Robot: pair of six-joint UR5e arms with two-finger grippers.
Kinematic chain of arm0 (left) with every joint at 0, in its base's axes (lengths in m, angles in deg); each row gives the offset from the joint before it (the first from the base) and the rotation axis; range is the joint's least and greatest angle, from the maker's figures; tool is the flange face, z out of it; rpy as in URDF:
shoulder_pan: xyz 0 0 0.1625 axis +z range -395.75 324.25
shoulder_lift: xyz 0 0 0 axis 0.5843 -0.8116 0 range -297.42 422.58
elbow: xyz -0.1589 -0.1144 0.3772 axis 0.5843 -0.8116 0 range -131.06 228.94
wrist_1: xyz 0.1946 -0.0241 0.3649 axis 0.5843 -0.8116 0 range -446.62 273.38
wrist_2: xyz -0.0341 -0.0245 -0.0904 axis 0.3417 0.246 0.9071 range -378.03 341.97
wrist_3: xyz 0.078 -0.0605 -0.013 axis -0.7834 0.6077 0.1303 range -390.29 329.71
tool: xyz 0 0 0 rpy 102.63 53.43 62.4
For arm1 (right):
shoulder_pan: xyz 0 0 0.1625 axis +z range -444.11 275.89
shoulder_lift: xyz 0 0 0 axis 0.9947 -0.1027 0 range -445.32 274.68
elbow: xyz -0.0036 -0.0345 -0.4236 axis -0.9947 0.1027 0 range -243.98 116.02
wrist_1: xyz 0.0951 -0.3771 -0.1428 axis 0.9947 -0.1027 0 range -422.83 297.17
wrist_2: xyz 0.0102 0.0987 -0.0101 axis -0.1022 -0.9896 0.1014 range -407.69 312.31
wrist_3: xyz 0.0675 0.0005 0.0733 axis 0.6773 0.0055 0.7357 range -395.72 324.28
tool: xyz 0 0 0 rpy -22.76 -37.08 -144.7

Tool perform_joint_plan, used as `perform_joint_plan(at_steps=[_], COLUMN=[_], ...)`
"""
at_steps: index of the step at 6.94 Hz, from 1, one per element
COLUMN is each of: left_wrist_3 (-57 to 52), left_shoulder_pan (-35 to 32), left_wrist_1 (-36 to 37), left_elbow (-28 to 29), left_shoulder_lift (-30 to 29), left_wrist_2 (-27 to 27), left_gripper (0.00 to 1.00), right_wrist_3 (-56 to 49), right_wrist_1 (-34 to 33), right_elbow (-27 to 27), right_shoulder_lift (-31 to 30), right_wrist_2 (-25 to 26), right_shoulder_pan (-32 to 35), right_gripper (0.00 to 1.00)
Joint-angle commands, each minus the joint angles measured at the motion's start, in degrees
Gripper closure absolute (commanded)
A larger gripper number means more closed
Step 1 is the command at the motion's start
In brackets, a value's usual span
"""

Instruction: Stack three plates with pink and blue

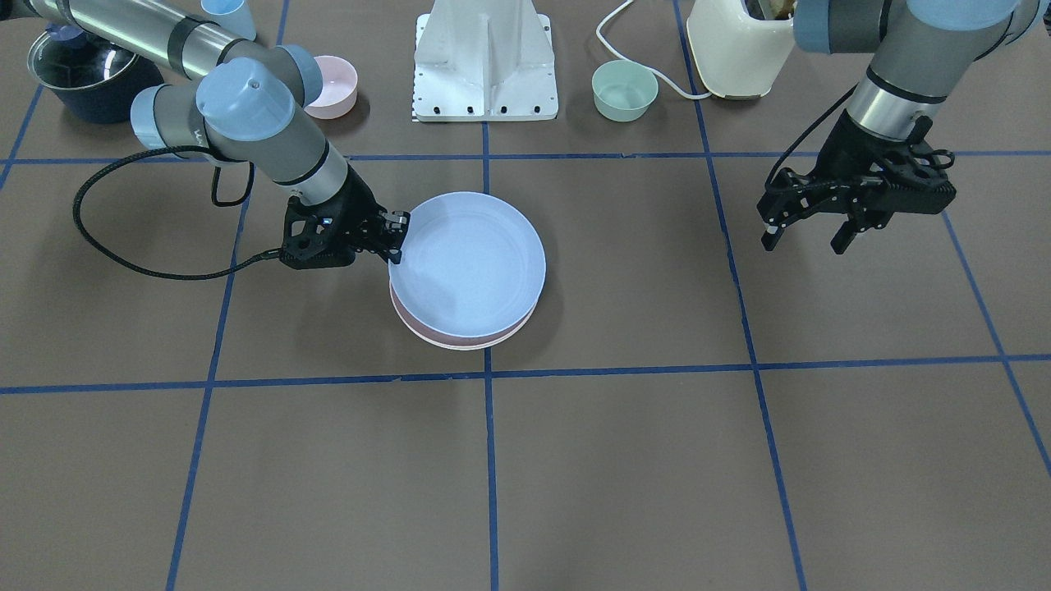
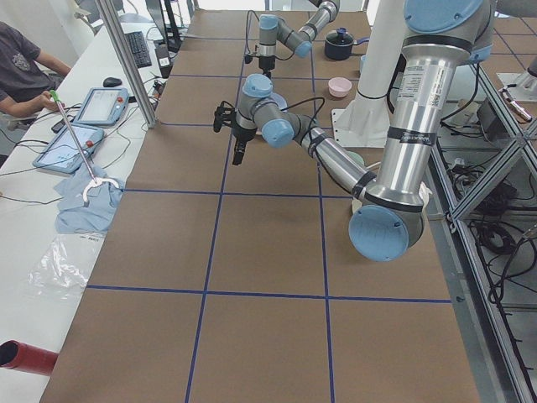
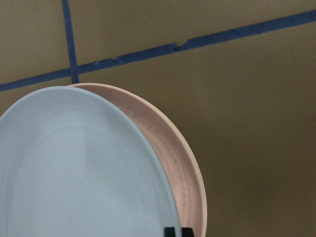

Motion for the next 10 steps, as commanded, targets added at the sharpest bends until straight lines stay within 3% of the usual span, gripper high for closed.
perform_joint_plan(at_steps=[1,3,4,5,6,7,9,10], left_wrist_3=[-0.04,-0.21,-4.39,-12.79,-23.22,-32.38,-46.12,-47.49], left_shoulder_pan=[0.04,-0.13,-2.83,-7.3,-12.3,-17.05,-25.67,-28.41], left_wrist_1=[0.02,-0.07,0.1,1.15,2.2,3.69,3.8,2.75], left_elbow=[0.13,0.04,0.04,0.47,2.48,3.72,6.62,7.07], left_shoulder_lift=[0.42,1.12,1.56,3.22,3.85,4.9,7.71,10.68], left_wrist_2=[-0.07,0.11,0.2,1.41,5.6,6.17,6.43,12.35], left_gripper=[0.0,0.0,0.0,0.0,0.0,0.0,0.0,0.0], right_wrist_3=[-0.82,-3.79,-12.86,-22.79,-31.76,-43.34,-68.73,-73.03], right_wrist_1=[-0.07,-4.43,-9.69,-12.79,-14.82,-17.01,-20.18,-22.81], right_elbow=[0.19,-0.59,-2.51,-5.66,-5.95,-5.96,-4.21,-3.94], right_shoulder_lift=[-0.18,-0.79,-1.58,-6.37,-10.07,-14.55,-22.39,-24.42], right_wrist_2=[0.68,-1.33,-4.3,-7.9,-12.28,-14.24,-14.44,-14.18], right_shoulder_pan=[1.22,6.91,11.39,16.22,22.18,27.9,38.53,41.46], right_gripper=[0.0,0.0,0.0,0.0,0.0,0.0,0.0,0.0])
